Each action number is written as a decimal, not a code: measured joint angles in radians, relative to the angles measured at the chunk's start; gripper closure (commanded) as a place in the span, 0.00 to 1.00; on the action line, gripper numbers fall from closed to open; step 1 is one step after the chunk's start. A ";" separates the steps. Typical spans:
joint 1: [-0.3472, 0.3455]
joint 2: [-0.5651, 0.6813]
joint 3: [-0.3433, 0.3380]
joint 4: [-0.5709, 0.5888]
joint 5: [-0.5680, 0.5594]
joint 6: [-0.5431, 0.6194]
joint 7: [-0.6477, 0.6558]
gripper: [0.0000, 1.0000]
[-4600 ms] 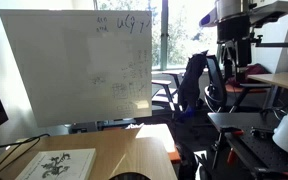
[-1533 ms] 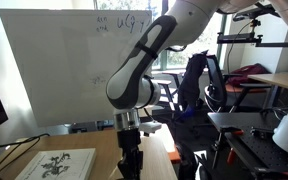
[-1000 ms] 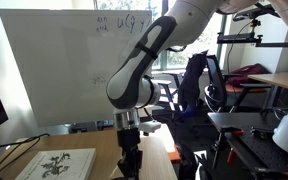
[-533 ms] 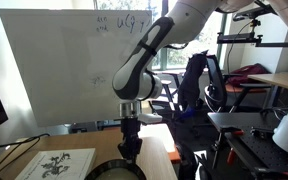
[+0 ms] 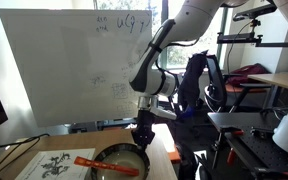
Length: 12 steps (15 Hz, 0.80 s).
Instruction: Move the bowl to the right
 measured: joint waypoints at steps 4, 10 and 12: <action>-0.003 -0.042 -0.025 -0.084 0.240 0.061 -0.031 0.98; 0.089 -0.069 -0.114 -0.124 0.448 0.064 -0.010 0.98; 0.129 -0.073 -0.147 -0.126 0.470 0.071 0.006 0.98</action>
